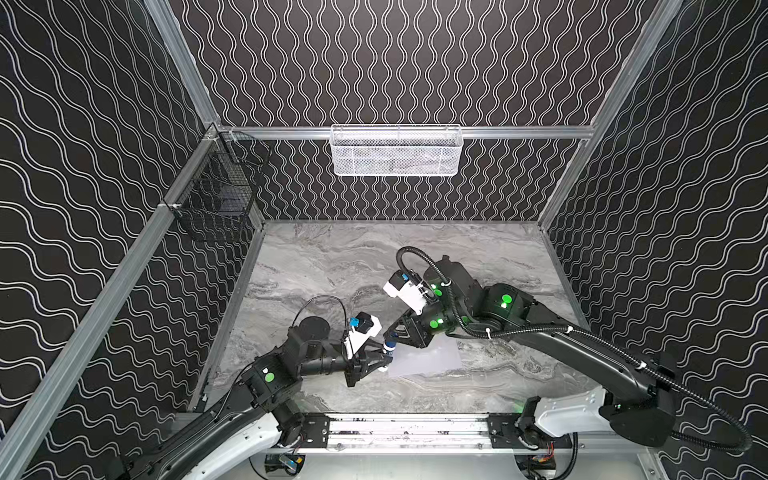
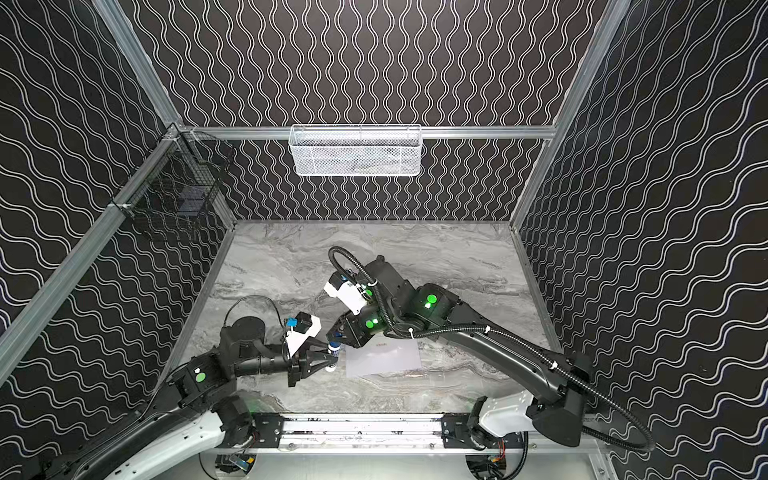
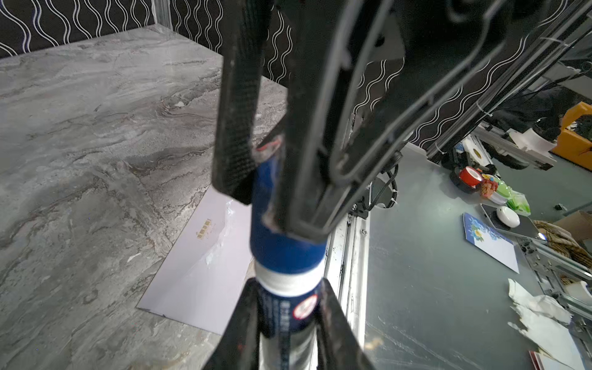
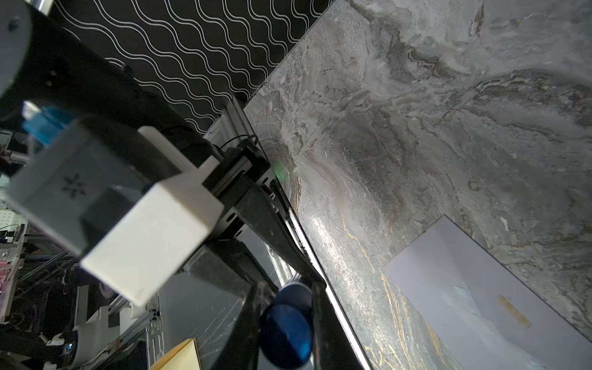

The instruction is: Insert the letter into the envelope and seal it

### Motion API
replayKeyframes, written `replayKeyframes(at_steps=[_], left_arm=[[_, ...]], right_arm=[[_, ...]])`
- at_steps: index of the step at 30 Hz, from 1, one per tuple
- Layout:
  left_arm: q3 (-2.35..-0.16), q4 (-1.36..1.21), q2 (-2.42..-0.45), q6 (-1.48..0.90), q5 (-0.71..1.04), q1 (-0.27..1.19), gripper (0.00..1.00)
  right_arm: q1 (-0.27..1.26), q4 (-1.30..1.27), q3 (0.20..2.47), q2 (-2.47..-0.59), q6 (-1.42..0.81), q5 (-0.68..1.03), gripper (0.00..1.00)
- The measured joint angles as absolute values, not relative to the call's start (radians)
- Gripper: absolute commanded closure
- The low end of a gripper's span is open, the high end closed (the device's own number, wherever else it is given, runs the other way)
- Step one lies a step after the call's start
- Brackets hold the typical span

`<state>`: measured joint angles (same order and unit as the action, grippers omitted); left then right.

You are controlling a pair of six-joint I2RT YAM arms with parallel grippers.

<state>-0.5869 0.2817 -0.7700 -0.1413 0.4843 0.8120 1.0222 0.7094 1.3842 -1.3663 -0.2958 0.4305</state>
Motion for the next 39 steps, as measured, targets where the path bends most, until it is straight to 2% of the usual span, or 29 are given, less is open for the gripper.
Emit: replayKeyframes(at_steps=[10, 17, 21, 24, 26, 28, 31, 36, 39], left_arm=[[-0.587, 0.353, -0.763, -0.135, 0.471, 0.813, 1.00], [-0.573, 0.254, -0.772, -0.144, 0.480, 0.813, 1.00], [-0.556, 0.141, -0.770, -0.179, 0.456, 0.810, 1.00], [-0.551, 0.110, -0.772, -0.210, 0.427, 0.809, 1.00], [-0.551, 0.110, -0.774, -0.225, 0.415, 0.814, 1.00], [-0.551, 0.130, -0.773, -0.262, 0.384, 0.818, 1.00], [-0.560, 0.206, -0.771, -0.349, 0.325, 0.820, 1.00], [-0.632, 0.461, -0.879, -0.547, 0.186, 0.820, 1.00], [-0.611, 0.571, -0.933, -0.659, 0.160, 0.820, 1.00]], right_arm=[[1.035, 0.692, 1.372, -1.398, -0.307, 0.432, 0.86], [1.031, 0.774, 1.457, -1.398, -0.315, 0.395, 0.71], [1.021, 0.903, 1.557, -1.401, -0.313, 0.379, 0.56], [0.991, 1.000, 1.671, -1.404, -0.301, 0.371, 0.34], [0.966, 1.029, 1.732, -1.391, -0.295, 0.345, 0.27], [0.951, 1.044, 1.765, -1.358, -0.295, 0.320, 0.23], [0.925, 1.004, 1.670, -1.256, -0.296, 0.270, 0.20], [0.795, 0.910, 1.277, -1.069, -0.379, 0.053, 0.17], [0.734, 0.872, 1.084, -0.970, -0.433, -0.058, 0.12]])
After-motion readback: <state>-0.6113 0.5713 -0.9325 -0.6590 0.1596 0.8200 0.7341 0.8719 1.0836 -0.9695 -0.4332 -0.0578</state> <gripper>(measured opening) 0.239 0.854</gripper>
